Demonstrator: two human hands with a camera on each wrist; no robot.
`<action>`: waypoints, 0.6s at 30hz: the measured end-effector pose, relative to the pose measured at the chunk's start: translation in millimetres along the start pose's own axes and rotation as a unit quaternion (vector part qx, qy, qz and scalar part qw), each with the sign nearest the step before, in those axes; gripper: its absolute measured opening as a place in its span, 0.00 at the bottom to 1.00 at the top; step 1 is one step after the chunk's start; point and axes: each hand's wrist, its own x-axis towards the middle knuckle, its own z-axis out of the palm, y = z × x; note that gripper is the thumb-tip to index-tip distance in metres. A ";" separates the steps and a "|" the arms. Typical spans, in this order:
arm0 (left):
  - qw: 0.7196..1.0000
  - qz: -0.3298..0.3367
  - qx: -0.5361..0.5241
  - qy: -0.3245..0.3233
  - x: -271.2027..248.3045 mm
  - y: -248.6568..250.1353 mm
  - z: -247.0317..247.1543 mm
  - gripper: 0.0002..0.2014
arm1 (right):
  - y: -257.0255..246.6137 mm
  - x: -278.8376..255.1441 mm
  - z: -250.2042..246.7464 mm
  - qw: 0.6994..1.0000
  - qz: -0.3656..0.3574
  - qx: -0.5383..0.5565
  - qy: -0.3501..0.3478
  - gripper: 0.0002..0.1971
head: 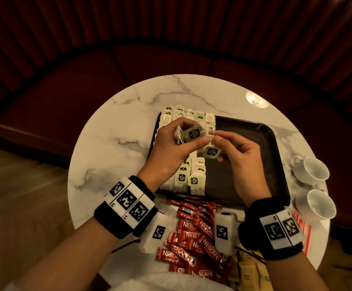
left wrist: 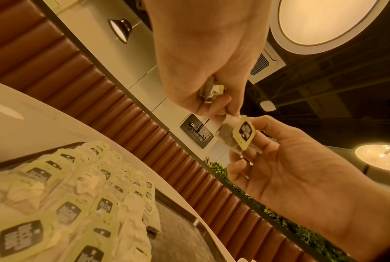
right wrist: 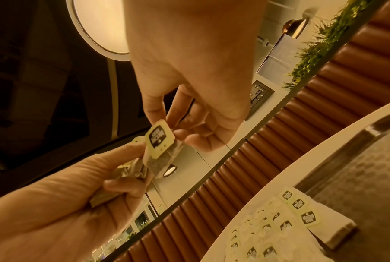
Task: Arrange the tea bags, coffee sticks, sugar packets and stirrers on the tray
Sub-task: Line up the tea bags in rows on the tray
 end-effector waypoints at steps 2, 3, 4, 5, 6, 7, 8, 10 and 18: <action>1.000 0.005 0.000 -0.001 -0.5 1.3 1.3 0.08 | -0.8 -0.3 -0.1 1.000 0.005 -0.005 -0.009 0.06; 1.000 0.006 -0.001 0.001 -0.7 1.4 2.1 0.08 | -1.1 -0.8 0.0 1.000 0.007 0.000 -0.016 0.06; 1.000 0.005 -0.004 0.005 -1.0 1.3 2.6 0.09 | -1.1 -1.7 -0.2 1.000 0.010 0.009 -0.026 0.07; 1.000 0.000 -0.008 0.013 -1.2 0.6 2.8 0.09 | -0.2 -2.6 -0.7 0.999 0.014 0.016 -0.037 0.08; 1.000 -0.007 -0.015 0.022 -1.6 0.3 3.4 0.09 | 0.3 -3.8 -0.8 0.998 0.020 0.020 -0.048 0.10; 0.999 -0.014 -0.024 0.032 -1.8 -0.2 3.8 0.08 | 1.5 -5.0 -0.9 0.998 0.028 0.021 -0.056 0.12; 0.998 -0.021 -0.033 0.043 -1.9 -0.8 4.3 0.08 | 2.1 -6.2 -1.0 0.997 0.038 0.022 -0.063 0.14; 0.996 -0.030 -0.049 0.069 -1.1 -2.3 5.2 0.08 | 5.4 -7.6 -1.4 0.995 0.059 0.014 -0.077 0.15; 0.991 -0.044 -0.077 0.097 3.5 -5.3 3.5 0.08 | 20.9 -7.4 -5.3 0.991 0.099 0.024 -0.082 0.21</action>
